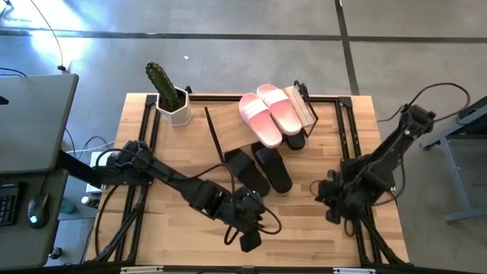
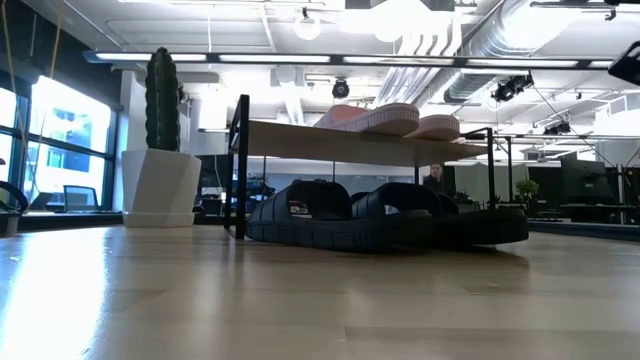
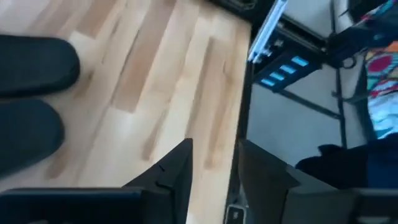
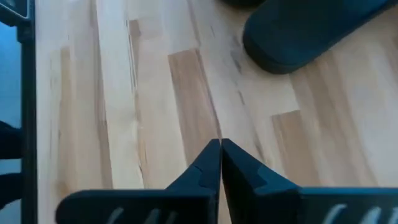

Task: Pick and place slides into the shelf
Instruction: Put the black slide under the shelf

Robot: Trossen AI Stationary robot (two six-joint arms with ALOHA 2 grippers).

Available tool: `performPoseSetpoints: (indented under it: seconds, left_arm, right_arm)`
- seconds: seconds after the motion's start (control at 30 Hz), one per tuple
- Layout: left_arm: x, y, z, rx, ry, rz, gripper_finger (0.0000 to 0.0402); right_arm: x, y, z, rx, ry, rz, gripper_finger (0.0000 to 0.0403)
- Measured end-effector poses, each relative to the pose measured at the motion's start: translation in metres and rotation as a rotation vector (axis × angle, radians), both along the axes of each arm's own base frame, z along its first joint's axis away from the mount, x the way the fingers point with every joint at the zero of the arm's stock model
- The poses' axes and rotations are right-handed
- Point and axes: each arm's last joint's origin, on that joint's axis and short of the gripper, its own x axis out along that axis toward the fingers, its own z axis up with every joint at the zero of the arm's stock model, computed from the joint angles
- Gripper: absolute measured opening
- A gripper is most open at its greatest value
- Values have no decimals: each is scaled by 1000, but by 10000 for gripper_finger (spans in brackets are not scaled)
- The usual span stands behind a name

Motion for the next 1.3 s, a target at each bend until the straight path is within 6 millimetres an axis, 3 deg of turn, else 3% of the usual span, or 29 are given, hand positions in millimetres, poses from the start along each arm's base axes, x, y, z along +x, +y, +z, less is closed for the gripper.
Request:
performPoseSetpoints:
  seconds: [0.2,0.4,0.5,0.6,0.8,1.3]
  left_arm:
    - [5,-1,-12,44,18,34,84]
    - [5,-1,-11,55,15,23,63]
    - [3,-4,-11,57,18,15,55]
    - [0,-9,-12,69,32,-6,48]
    - [-7,-19,-14,83,57,-28,38]
    - [-4,-8,-15,127,66,3,19]
  right_arm:
    - [29,22,-27,-53,-36,-56,1]
    - [50,29,-45,-20,-132,-68,0]
    - [52,20,-66,162,-232,-23,0]
    - [42,0,-88,272,-319,-92,0]
    - [31,-11,-96,196,-361,-197,0]
    - [60,-30,-118,136,-237,-279,0]
